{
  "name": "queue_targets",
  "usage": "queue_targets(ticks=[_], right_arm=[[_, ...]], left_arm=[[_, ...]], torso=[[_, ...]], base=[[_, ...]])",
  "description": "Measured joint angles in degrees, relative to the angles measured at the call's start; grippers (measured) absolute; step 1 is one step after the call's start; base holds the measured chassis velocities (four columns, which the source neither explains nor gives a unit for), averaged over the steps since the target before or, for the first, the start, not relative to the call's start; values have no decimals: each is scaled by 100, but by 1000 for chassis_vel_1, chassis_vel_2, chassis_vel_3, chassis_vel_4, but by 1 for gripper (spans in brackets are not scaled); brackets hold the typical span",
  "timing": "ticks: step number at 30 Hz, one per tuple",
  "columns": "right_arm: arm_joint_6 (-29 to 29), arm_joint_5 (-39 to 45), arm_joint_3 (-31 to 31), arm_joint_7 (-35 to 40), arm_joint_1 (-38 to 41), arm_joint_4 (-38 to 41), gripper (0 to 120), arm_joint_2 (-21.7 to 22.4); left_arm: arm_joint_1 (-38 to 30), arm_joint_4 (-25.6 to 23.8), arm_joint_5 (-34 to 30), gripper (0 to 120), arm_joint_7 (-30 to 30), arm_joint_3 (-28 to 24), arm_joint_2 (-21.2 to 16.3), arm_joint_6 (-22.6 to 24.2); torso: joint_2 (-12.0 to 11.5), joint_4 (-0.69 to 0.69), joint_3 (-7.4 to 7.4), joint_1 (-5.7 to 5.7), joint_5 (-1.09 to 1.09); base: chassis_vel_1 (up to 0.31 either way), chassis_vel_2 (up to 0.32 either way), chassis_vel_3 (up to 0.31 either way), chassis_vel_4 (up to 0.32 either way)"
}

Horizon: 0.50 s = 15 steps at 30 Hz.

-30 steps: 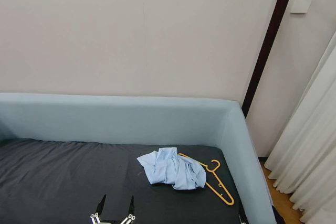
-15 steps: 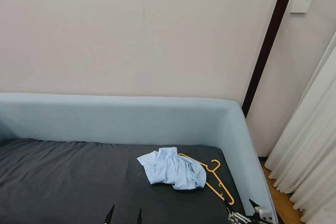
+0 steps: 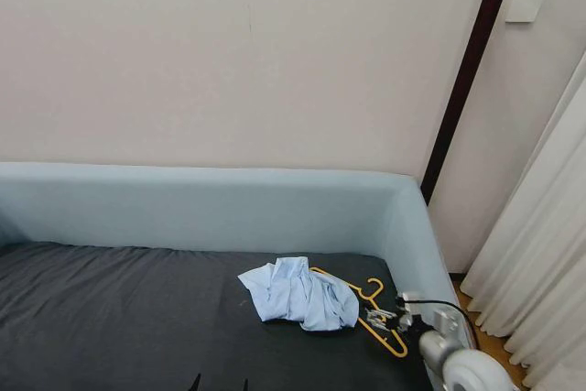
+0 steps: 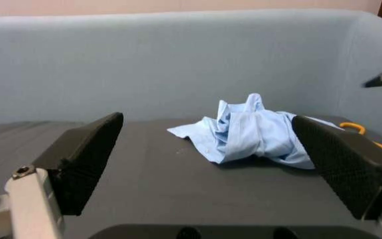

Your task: Pick up the clothes from the sofa and hang them on the clothes hanger.

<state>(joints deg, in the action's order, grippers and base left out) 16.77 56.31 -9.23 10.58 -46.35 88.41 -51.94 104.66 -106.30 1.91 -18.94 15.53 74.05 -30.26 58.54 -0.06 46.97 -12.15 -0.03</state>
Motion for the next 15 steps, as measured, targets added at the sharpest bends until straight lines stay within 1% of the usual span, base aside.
queue_targets(ticks=[2,4,5,7,9,11,13,15], right_arm=[[-2,12,-391,-67,549,-583,100,-381],[-7,-15,-659,-121,933,-1146,100,-782],[-7,-15,-659,-121,933,-1146,100,-782],[6,-91,-773,-163,1155,-1641,100,-1143],[5,-303,-814,-192,1229,-1999,100,-1360],[-21,-437,-845,-213,1239,-2124,99,-1407],[-102,-678,-938,-312,1244,-2379,91,-1466],[-134,-749,-950,-376,1225,-2498,84,-1511]], left_arm=[[0,-11,3,100,-3,37,-1,3],[-1,-11,2,100,-8,73,21,3],[-1,-11,2,100,-8,73,21,3],[-20,-10,-11,100,-20,106,44,3],[-40,-17,-14,100,-24,131,45,3],[-43,-30,-15,100,-24,139,41,3],[-59,-44,-21,100,-59,172,36,3],[-59,-26,-26,100,-85,182,28,-13]], torso=[[0,3,0,0,-3],[0,1,0,0,-1],[0,1,0,0,-1],[0,1,0,0,-2],[0,1,-1,0,-3],[0,0,-1,0,-2],[0,-3,-1,0,-2],[1,-3,-1,0,-3]], base=[[0,0,0,0],[0,0,0,0],[0,0,0,0],[0,0,0,0],[0,0,0,0],[0,0,0,0],[0,0,0,0],[0,0,0,0]])
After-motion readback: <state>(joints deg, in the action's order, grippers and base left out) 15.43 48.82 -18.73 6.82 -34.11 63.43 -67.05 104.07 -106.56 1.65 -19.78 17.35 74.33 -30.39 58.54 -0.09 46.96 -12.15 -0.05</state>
